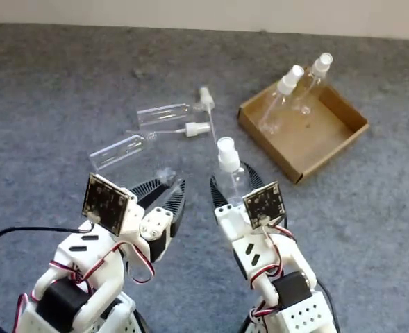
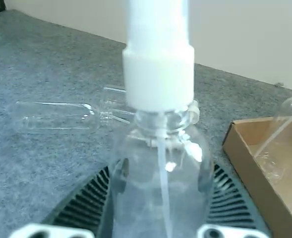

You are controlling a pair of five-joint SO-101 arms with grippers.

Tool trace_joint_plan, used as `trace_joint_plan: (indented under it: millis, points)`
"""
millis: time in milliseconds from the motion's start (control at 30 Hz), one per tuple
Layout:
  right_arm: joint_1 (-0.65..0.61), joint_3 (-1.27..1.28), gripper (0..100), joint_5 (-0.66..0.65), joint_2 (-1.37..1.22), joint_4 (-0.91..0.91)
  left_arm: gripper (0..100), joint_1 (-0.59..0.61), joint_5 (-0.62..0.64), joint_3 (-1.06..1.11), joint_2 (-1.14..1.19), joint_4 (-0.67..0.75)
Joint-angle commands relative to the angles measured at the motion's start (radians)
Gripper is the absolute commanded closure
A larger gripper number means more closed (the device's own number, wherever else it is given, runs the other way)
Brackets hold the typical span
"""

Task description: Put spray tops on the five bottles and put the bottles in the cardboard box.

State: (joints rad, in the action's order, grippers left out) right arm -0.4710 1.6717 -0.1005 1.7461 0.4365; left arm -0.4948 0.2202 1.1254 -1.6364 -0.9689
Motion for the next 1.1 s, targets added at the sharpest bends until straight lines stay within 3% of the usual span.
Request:
trace_joint_plan:
  millis: [0, 167, 300, 500, 667, 867, 1067]
  points:
    - [0.056, 0.154, 83.9, 0.006, 0.015, -0.007, 99, 0.073, -0.015, 0.173, -0.145, 0.063]
    - [0.131, 0.105, 83.9, 0.009, 0.015, -0.074, 99, 0.093, -0.008, 0.352, -0.197, 0.180]
    - [0.140, 0.097, 83.9, 0.012, 0.015, -0.150, 99, 0.035, -0.006, 0.380, -0.189, 0.204]
    - [0.139, 0.097, 83.9, 0.155, 0.015, -0.308, 99, -0.062, -0.006, 0.432, -0.189, 0.206]
    - [0.036, 0.097, 83.9, 0.157, 0.015, -0.318, 99, -0.067, -0.006, 0.475, -0.189, 0.236]
    - [-0.096, 0.096, 83.9, 0.157, 0.015, -0.325, 99, -0.111, -0.006, 0.568, -0.185, 0.443]
    - [-0.105, 0.018, 83.9, 0.163, 0.015, -0.320, 99, -0.209, -0.006, 0.567, -0.186, 0.425]
